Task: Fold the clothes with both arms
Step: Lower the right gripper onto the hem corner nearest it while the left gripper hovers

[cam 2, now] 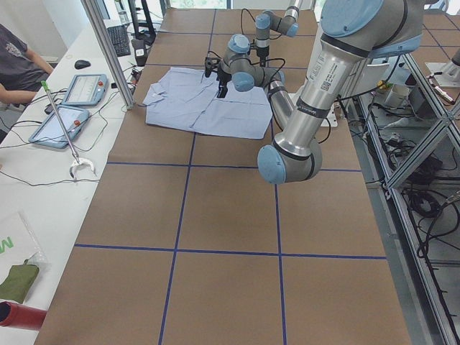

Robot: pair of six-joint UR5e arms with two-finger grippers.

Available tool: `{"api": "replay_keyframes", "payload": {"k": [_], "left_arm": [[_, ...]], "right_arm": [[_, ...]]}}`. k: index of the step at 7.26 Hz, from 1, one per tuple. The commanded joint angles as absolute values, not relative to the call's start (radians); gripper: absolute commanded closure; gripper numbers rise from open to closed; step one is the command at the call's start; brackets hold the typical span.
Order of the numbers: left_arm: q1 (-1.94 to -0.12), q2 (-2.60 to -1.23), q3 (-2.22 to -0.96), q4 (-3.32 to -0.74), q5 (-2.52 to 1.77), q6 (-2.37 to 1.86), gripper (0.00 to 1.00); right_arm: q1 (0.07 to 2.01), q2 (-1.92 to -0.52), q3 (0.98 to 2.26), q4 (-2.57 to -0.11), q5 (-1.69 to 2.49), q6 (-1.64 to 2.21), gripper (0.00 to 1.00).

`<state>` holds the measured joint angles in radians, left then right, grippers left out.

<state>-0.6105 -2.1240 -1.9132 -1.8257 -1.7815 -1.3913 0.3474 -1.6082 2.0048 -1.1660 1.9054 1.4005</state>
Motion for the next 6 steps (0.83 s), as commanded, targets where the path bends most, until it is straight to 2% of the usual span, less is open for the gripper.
{"api": "replay_keyframes", "payload": {"k": [1,3,4,6], "left_arm": [[-0.611,-2.123,-1.916,-1.825,-1.781,-1.393,0.00],[-0.611,-2.122,-1.916,-1.825,-1.781,-1.393,0.00],[-0.611,-2.121,-1.917,-1.825,-1.779,-1.393,0.00],[-0.611,-2.123,-1.917,-1.825,-1.779,-1.393,0.00]], "right_arm": [[0.347,-1.608,2.005,-1.166,1.910,1.401,0.40],[0.347,-1.608,2.003,-1.167,1.914,1.402,0.43],[0.345,-1.608,1.993,-1.167,1.916,1.401,0.50],[0.345,-1.608,1.990,-1.167,1.920,1.401,0.50]]}}
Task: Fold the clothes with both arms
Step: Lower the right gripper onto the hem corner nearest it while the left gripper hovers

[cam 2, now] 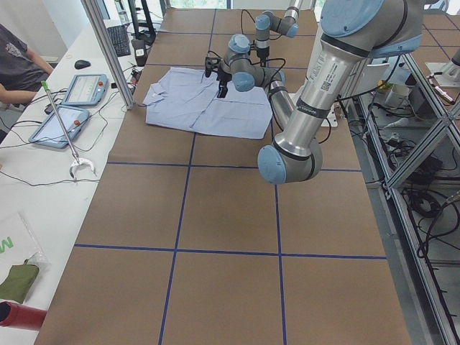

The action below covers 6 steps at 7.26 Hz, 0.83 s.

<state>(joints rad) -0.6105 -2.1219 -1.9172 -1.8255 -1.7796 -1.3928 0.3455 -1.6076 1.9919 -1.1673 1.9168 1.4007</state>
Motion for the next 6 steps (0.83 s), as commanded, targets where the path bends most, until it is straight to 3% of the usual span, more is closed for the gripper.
{"api": "replay_keyframes", "payload": {"k": [1,2,3,4,5,6], "left_arm": [[-0.611,-2.122,-1.917,-1.825,-1.779,-1.393,0.00],[-0.611,-2.121,-1.917,-1.825,-1.779,-1.393,0.00],[-0.611,-2.121,-1.917,-1.825,-1.779,-1.393,0.00],[-0.611,-2.121,-1.917,-1.825,-1.779,-1.393,0.00],[-0.611,-2.121,-1.917,-1.825,-1.779,-1.393,0.00],[-0.611,-2.123,-1.916,-1.825,-1.779,-1.393,0.00]], "right_arm": [[0.347,-1.606,1.993,-1.167,1.936,1.402,0.53],[0.347,-1.605,1.997,-1.167,1.945,1.402,0.55],[0.347,-1.605,1.997,-1.167,1.945,1.401,0.68],[0.347,-1.606,1.997,-1.167,1.945,1.402,0.90],[0.347,-1.605,1.999,-1.167,1.945,1.402,1.00],[0.348,-1.605,1.999,-1.167,1.945,1.401,1.00]]}}
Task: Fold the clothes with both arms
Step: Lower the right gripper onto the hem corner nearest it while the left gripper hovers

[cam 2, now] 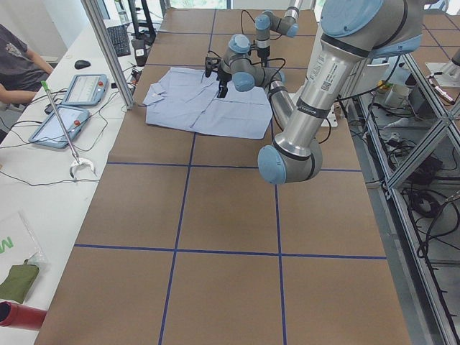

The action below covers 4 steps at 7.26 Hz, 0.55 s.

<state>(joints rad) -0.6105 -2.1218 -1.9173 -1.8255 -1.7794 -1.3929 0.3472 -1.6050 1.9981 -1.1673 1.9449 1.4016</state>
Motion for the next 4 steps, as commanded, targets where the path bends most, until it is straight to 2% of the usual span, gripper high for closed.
{"api": "replay_keyframes", "payload": {"k": [1,4], "left_arm": [[-0.611,-2.122,-1.917,-1.825,-1.778,-1.393,0.00],[-0.600,-2.045,-1.919,-1.825,-1.779,-1.390,0.00]], "right_arm": [[0.348,-1.605,2.000,-1.166,1.947,1.402,1.00],[0.353,-1.605,2.048,-1.164,1.944,1.402,1.00]]}}
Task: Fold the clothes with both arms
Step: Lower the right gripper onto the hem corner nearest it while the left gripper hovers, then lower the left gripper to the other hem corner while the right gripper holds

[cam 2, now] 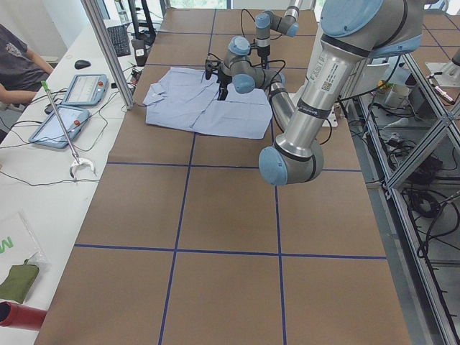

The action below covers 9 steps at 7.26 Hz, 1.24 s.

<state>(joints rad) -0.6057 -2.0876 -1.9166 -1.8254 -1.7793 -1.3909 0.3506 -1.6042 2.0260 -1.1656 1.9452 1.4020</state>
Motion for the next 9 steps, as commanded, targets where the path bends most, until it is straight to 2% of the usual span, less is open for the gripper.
{"api": "replay_keyframes", "payload": {"k": [1,4,9], "left_arm": [[-0.588,-2.010,-1.924,-1.824,-1.779,-1.390,0.00],[-0.481,-1.915,-1.927,-1.824,-1.761,-1.394,0.01],[-0.338,-1.887,-1.913,-1.819,-1.681,-1.359,0.04]], "right_arm": [[0.357,-1.609,2.060,-1.163,1.933,1.404,1.00],[0.373,-1.605,2.074,-1.154,1.930,1.424,1.00],[0.383,-1.603,2.102,-1.154,1.930,1.424,1.00]]}}
